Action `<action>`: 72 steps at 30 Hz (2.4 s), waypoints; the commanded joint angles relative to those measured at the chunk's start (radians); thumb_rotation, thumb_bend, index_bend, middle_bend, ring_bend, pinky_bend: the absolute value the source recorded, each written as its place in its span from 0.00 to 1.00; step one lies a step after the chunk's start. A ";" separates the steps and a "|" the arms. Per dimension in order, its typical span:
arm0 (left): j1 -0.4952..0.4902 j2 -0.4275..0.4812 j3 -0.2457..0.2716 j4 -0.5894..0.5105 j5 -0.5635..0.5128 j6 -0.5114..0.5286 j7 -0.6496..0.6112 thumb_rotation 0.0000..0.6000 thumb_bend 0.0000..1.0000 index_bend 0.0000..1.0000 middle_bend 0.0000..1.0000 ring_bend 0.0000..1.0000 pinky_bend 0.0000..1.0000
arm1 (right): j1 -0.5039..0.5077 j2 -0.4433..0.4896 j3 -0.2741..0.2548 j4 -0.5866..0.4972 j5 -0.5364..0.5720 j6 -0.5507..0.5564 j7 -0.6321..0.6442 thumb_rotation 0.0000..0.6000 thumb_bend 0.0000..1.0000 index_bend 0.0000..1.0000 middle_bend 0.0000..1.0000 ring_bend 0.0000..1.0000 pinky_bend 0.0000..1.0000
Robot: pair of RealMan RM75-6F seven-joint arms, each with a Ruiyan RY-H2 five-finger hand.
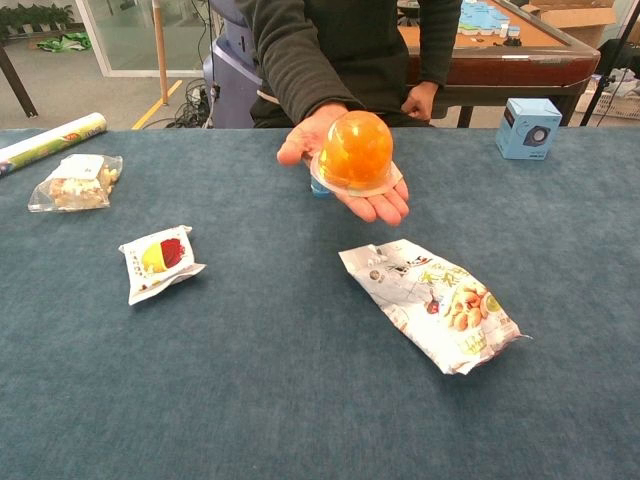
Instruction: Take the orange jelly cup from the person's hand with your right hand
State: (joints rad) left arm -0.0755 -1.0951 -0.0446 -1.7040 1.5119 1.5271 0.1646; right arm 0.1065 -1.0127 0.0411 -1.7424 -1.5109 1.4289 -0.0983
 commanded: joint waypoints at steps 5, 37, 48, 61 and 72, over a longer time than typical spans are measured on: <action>0.002 0.000 0.001 0.001 0.005 0.005 -0.001 1.00 0.21 0.14 0.07 0.09 0.02 | -0.003 0.004 -0.001 -0.002 -0.007 0.008 0.004 1.00 0.32 0.00 0.07 0.00 0.12; 0.021 0.004 0.009 0.021 0.015 0.025 -0.038 1.00 0.21 0.14 0.07 0.09 0.02 | 0.503 0.015 0.172 -0.118 0.032 -0.554 -0.037 1.00 0.32 0.00 0.07 0.00 0.12; 0.028 0.004 0.009 0.029 0.010 0.028 -0.047 1.00 0.21 0.14 0.07 0.09 0.02 | 0.697 -0.135 0.220 -0.022 0.186 -0.707 -0.119 1.00 0.32 0.00 0.07 0.00 0.12; 0.035 0.006 0.010 0.034 0.008 0.032 -0.052 1.00 0.21 0.14 0.07 0.09 0.02 | 0.819 -0.227 0.198 0.030 0.305 -0.765 -0.205 1.00 0.32 0.01 0.07 0.00 0.13; 0.040 0.006 0.011 0.040 0.007 0.036 -0.058 1.00 0.21 0.14 0.07 0.09 0.02 | 0.864 -0.268 0.173 0.064 0.375 -0.751 -0.241 1.00 0.32 0.15 0.12 0.00 0.23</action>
State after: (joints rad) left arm -0.0353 -1.0888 -0.0340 -1.6643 1.5192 1.5631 0.1066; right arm 0.9677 -1.2775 0.2156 -1.6814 -1.1386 0.6758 -0.3382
